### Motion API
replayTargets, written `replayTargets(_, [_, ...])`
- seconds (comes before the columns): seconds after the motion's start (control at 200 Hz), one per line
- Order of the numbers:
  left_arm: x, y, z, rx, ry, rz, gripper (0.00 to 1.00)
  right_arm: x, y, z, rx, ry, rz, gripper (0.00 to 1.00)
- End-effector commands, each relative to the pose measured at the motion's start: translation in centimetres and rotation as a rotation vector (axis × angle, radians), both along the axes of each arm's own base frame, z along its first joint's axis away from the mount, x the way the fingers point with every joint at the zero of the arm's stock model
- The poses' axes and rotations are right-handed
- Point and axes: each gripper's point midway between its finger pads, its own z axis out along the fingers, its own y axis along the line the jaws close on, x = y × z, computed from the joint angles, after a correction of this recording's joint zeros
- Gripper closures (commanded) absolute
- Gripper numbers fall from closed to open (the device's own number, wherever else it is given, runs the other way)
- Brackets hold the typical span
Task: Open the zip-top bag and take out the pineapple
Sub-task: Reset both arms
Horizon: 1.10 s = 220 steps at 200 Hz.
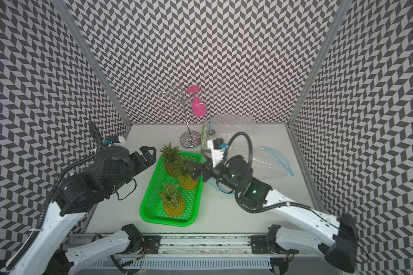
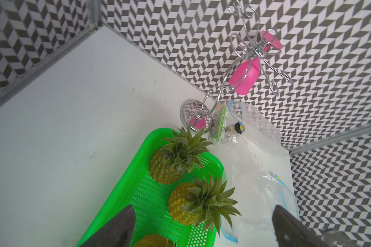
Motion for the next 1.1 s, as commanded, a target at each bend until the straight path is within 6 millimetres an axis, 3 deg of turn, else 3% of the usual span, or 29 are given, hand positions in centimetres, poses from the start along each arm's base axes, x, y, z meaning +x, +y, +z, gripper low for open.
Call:
replayTargets(0.0, [3.7, -3.2, -1.2, 0.097, -0.010, -0.162, 0.00, 4.8, -11.8, -3.1, -0.014, 0.168, -0.431, 0.00])
replayTargets(0.095, [6.1, -1.7, -3.5, 0.171, 0.025, -0.037, 0.00, 5.1, -17.2, -2.7, -0.044, 0.130, -0.593, 0.00])
replayTargets(0.26, [7.7, 9.6, -7.1, 0.167, 0.033, 0.437, 0.00, 5.8, -22.2, -5.8, -0.155, 0.268, -0.895, 0.00])
replayTargets(0.36, [8.0, 13.5, -11.5, 0.314, 0.113, 0.574, 0.00, 6.2, -23.7, -8.5, -0.180, 0.288, -1.003, 0.00])
replayTargets(0.441, [7.8, 16.0, -15.2, 0.378, 0.167, 0.695, 0.00, 6.6, -24.4, -11.1, -0.252, 0.207, -1.047, 0.01])
replayTargets(0.591, [9.3, 19.2, -19.5, 0.378, 0.085, 0.699, 0.00, 7.3, -25.7, -14.9, -0.298, 0.048, -1.076, 0.00])
replayTargets(0.661, [10.2, 19.9, -20.4, 0.322, -0.022, 0.605, 0.00, 7.6, -26.5, -16.6, -0.385, -0.003, -1.105, 0.00])
replayTargets(0.726, [10.6, 19.9, -19.6, 0.267, -0.214, 0.518, 0.00, 8.6, -27.2, -18.6, -0.463, 0.026, -1.108, 0.00])
replayTargets(0.896, [10.2, 19.8, -19.1, 0.466, -0.362, 0.465, 0.00, 11.8, -27.5, -23.9, -0.617, 0.119, -0.972, 0.00])
replayTargets(0.951, [10.4, 20.0, -19.3, 0.504, -0.363, 0.460, 0.00, 12.0, -27.2, -24.6, -0.612, 0.085, -0.934, 0.00])
replayTargets(1.006, [10.7, 20.0, -19.8, 0.531, -0.360, 0.450, 0.01, 12.5, -26.2, -23.9, -0.584, 0.005, -0.873, 0.00])
replayTargets(1.096, [11.4, 17.9, -20.3, 0.549, -0.397, 0.299, 0.01, 13.3, -25.1, -23.2, -0.603, -0.061, -0.815, 0.00])
